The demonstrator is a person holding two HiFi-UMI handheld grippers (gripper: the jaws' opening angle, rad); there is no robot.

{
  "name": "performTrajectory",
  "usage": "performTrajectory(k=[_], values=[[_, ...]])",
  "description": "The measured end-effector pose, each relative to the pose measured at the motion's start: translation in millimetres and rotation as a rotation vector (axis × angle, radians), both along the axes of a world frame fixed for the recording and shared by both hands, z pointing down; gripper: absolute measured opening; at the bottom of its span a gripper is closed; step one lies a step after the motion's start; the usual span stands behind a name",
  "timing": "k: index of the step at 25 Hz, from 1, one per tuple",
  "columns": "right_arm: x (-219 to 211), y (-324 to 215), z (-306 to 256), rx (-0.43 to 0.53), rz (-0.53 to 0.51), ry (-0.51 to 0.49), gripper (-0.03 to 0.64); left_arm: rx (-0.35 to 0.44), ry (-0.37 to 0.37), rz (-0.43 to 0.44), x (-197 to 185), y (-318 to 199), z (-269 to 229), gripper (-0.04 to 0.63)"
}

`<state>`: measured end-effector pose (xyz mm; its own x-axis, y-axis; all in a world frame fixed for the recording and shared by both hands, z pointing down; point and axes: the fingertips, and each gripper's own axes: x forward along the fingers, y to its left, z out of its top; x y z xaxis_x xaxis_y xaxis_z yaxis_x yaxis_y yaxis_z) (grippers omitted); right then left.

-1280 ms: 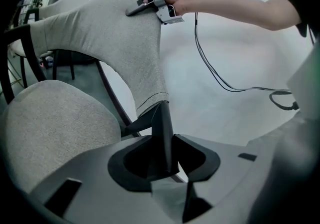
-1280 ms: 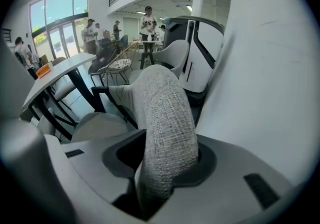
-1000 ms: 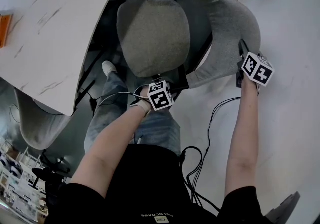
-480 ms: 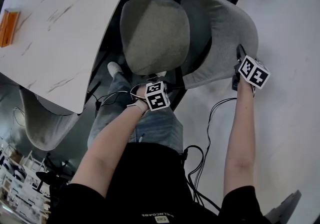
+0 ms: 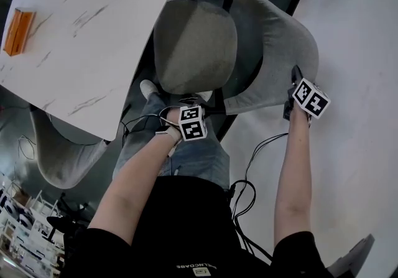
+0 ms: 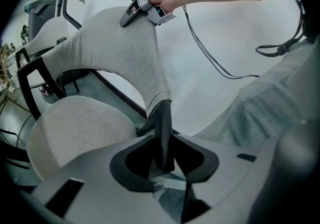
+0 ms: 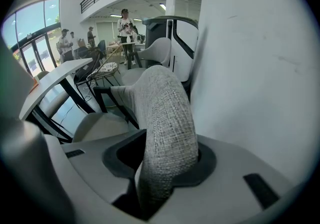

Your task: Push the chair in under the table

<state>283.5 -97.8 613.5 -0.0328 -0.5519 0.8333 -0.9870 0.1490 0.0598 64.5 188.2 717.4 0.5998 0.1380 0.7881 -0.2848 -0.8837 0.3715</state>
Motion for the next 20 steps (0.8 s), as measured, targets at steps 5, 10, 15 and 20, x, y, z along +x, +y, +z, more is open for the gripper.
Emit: performTrajectory(k=[5,10,15,20], values=[[-6.1,12.8,-0.3,0.001,0.030,-0.003,0.152,0.018,-0.021,0.024,-16.6,4.9,-0.4,0.118],[-14.7,29.9,-0.7,0.000,0.064,-0.004,0.150,0.037,-0.047,0.061,-35.6,14.1,-0.8,0.117],[-24.1,46.0,-0.5,0.001,0.097,-0.023,0.147,0.066,-0.082,0.107,-53.7,22.0,-0.5,0.114],[-32.3,61.0,-1.2,0.005,0.133,-0.057,0.141,0.096,-0.126,0.118,-71.2,28.3,-0.3,0.114]])
